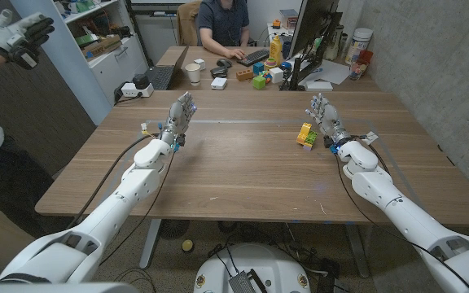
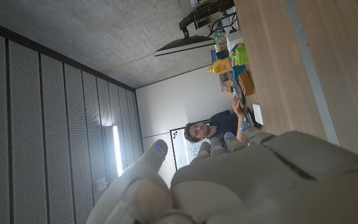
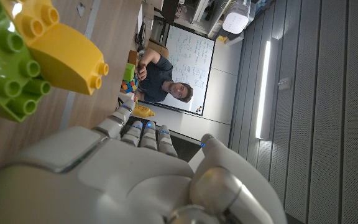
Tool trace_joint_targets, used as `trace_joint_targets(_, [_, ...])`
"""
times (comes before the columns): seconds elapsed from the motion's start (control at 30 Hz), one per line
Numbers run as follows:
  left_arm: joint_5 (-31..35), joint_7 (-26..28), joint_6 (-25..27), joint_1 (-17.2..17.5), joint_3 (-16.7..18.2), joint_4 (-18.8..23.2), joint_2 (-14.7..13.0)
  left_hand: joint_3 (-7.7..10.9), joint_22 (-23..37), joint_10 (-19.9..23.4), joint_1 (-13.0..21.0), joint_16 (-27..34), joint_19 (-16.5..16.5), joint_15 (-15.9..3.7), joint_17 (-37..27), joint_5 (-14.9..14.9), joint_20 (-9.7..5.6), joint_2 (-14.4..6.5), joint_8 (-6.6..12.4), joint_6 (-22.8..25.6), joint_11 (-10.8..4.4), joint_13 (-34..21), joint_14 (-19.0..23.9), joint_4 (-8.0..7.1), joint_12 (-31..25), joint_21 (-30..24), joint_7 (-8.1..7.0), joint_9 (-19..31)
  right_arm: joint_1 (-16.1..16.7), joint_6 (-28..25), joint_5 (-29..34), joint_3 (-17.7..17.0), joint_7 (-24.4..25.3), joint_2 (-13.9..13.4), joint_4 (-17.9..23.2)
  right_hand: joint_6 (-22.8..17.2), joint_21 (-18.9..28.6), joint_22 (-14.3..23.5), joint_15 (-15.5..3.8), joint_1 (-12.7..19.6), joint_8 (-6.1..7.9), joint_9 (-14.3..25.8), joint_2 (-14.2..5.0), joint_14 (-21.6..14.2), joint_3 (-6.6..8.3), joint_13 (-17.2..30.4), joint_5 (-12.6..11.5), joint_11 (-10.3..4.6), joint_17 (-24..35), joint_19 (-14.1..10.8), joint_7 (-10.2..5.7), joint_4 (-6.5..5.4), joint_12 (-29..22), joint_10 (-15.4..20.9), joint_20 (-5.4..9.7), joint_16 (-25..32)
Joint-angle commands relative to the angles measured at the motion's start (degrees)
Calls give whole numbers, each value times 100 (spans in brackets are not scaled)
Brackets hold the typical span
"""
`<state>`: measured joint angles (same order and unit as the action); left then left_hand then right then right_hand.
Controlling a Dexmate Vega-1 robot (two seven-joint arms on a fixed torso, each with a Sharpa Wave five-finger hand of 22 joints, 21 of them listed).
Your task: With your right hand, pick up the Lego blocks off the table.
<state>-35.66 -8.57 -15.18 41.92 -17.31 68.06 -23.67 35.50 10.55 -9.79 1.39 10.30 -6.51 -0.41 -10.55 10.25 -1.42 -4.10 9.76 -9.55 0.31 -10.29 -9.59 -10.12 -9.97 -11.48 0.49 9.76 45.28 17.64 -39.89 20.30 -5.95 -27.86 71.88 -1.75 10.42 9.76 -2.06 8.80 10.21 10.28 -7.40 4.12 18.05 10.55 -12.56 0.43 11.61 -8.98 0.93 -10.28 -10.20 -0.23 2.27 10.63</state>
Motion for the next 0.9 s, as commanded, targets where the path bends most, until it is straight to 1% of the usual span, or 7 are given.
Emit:
trace_joint_targets(0.03, [852,-943,363,-462,1017,-541,908,29,17,-642,-8,33,-72,15,-22,27,-21,-526,28,-253,3,-19,-849,-11,-28,-37,-15,25,-252,62,-181,-54,-358,142,-194,-38,36,21,-98,19,34,31,-285,68,43,20,-35,30,10,-31,-3,-8,-37,-27,204,28])
trace_joint_targets(0.23, [1265,-1161,437,-435,1427,-523,1192,18,17,-664,-18,37,-91,13,-24,27,-27,-522,27,-270,9,-19,-868,-18,-28,-30,-14,25,-220,91,-155,-64,-313,155,-159,-32,41,19,-96,-13,37,30,-287,78,49,20,-47,29,8,-26,3,-5,-31,-67,204,31])
trace_joint_targets(0.4, [1530,-1315,481,-415,1650,-489,1337,11,17,-676,-24,40,-99,14,-25,27,-28,-521,25,-289,12,-19,-880,-21,-30,-27,-14,25,-168,109,-98,-70,-233,125,-91,-30,43,19,-94,-34,39,29,-286,84,54,19,-55,38,5,-20,8,-1,-28,-94,207,33])
trace_joint_targets(0.73, [1880,-1483,490,-376,1894,-403,1523,-7,17,-726,-39,38,-134,9,-27,29,-39,-521,18,-339,7,-19,-935,-31,-28,-15,-13,25,-59,108,241,-45,117,-85,213,-60,48,16,-88,-66,56,28,-277,83,67,18,-72,45,-3,-12,28,13,-39,-102,198,39])
trace_joint_targets(0.9, [1973,-1524,492,-363,1971,-399,1591,-17,17,-748,-46,43,-142,10,-27,30,-40,-520,21,-351,14,-19,-947,-35,-28,-14,-13,25,-53,66,208,-41,83,-110,222,-63,49,15,-95,-71,58,27,-274,85,79,17,-82,38,-9,-7,24,25,-44,-104,205,39])
